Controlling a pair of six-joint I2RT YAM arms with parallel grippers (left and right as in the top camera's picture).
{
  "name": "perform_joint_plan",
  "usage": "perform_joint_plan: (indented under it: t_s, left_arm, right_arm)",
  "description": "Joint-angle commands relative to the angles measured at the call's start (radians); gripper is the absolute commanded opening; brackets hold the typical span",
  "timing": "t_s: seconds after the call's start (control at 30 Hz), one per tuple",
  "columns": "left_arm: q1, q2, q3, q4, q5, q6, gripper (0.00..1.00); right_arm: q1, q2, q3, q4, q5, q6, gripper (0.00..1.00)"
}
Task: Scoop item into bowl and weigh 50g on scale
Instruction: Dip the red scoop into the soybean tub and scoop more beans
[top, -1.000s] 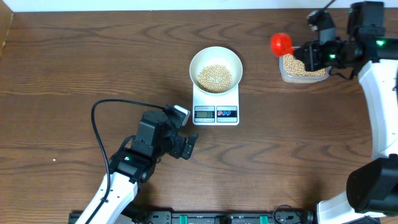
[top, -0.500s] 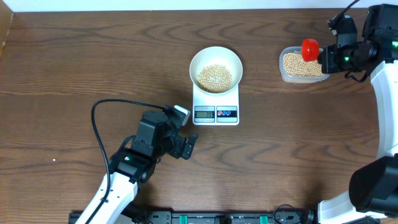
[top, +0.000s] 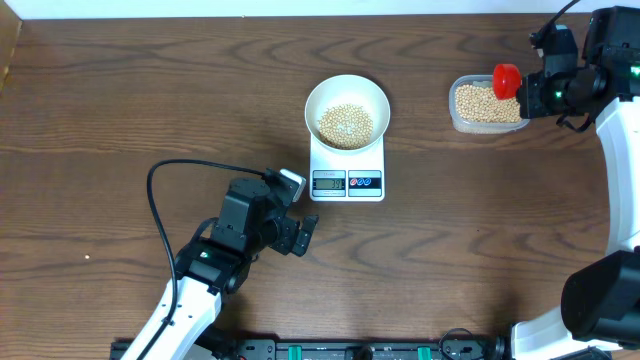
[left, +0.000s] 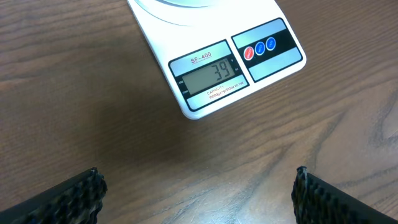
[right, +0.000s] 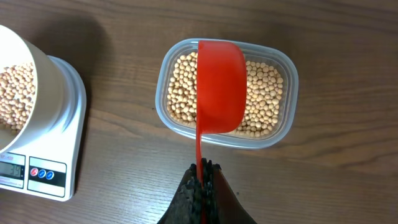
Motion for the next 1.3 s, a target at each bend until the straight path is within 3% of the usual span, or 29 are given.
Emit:
perform_joint_plan:
  t_s: [0.0,0.43,0.87,1.27]
  left_arm:
    - [0.006,0.0,0.024,-0.001,-0.01,0.014,0.98]
    - [0.006,0.0,0.024,-0.001,-0.01,0.014,0.98]
    - [0.006,0.0,0.024,-0.001,-0.01,0.014,0.98]
    - [0.006,0.0,0.024,-0.001,-0.01,0.014,0.98]
  right_arm:
    - [-0.006,0.024,0.016,-0.002,0.008,0.029,0.01]
    - [-0.006,0.029,-0.05,0.027,0.008,0.04,0.01]
    - [-0.006,0.029,-0.215,0.247,0.007,0.085,0.01]
    - [-0.004,0.029,-0.388,0.441,-0.094,0.22,0.01]
